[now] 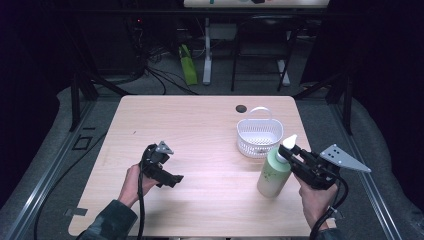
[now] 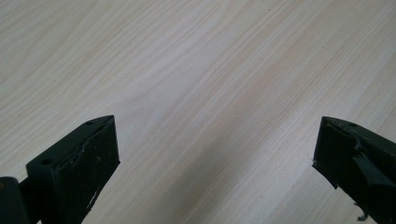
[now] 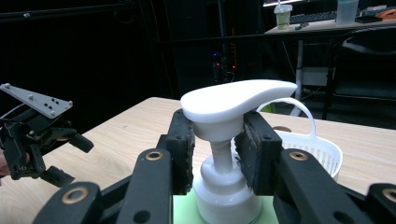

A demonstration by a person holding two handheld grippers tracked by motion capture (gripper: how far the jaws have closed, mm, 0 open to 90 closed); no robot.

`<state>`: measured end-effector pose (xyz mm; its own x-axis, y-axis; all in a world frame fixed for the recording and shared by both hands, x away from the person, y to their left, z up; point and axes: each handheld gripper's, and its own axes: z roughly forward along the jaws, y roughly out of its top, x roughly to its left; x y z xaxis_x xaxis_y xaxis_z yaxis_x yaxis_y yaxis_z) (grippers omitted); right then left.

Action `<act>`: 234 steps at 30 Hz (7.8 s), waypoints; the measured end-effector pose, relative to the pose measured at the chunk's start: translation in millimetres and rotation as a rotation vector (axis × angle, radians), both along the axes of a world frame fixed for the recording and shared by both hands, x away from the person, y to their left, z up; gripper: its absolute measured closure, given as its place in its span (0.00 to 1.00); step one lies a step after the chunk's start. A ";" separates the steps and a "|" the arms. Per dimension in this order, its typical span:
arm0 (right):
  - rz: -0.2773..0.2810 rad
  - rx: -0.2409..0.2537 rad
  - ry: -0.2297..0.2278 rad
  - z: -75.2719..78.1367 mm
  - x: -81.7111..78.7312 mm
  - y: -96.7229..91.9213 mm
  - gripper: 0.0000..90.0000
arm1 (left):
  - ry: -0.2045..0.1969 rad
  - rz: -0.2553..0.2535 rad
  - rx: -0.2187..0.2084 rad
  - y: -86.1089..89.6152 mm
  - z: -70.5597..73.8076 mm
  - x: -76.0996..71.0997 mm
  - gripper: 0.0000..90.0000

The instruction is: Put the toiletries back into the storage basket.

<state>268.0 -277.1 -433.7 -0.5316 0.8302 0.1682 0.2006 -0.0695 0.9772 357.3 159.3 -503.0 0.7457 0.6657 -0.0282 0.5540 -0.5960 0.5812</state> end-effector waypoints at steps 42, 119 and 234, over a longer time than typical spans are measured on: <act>0.028 -0.028 -0.039 17.1 -6.4 -4.3 0.75 | -0.002 -0.001 -0.009 0.9 0.9 -0.3 0.00; 0.004 -0.077 -0.165 89.0 -9.4 -11.8 0.75 | -0.008 -0.005 -0.003 2.4 0.7 -0.3 0.00; -0.069 -0.122 -0.218 189.6 66.2 20.9 0.75 | 0.005 -0.001 0.006 0.7 -0.8 0.6 0.00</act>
